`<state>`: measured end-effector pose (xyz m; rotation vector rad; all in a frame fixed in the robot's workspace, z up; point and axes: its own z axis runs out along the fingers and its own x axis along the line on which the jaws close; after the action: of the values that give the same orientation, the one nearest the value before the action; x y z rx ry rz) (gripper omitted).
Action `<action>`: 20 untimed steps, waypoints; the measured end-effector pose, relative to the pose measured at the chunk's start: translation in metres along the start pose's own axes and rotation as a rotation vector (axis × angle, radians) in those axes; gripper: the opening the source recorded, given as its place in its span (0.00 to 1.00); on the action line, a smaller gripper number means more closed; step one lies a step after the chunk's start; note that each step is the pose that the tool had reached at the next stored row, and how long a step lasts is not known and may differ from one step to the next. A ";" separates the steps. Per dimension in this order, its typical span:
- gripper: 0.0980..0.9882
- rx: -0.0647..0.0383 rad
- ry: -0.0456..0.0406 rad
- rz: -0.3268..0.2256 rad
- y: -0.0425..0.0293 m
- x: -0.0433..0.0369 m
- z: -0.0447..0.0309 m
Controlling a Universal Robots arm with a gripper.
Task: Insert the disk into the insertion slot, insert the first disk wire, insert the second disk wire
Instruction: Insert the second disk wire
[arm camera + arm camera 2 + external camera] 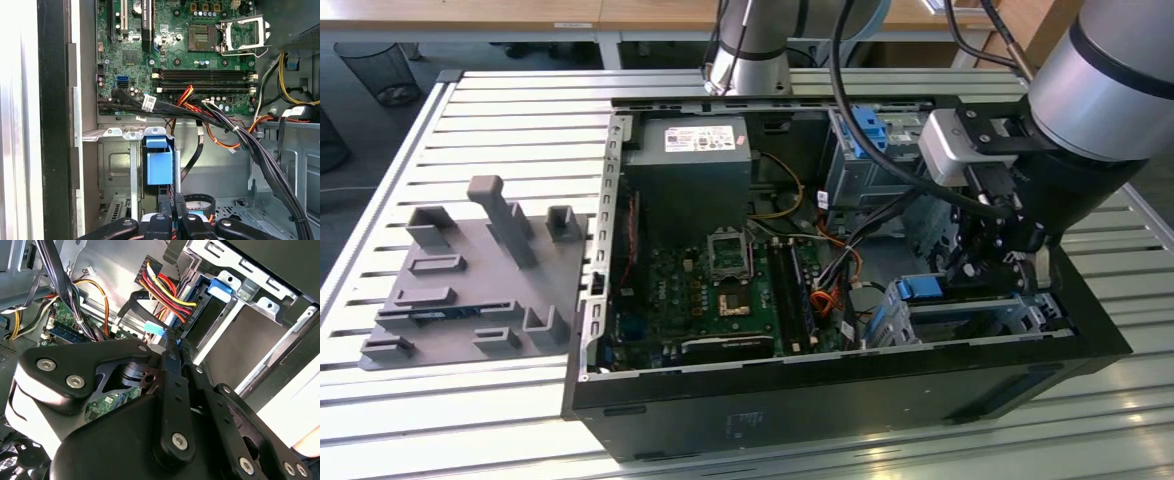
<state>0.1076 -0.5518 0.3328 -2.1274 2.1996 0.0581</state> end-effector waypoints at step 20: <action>0.06 0.001 0.0006 0.006 -0.0007 0.0002 0.0009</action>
<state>0.1083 -0.5520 0.3319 -2.1204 2.2066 0.0573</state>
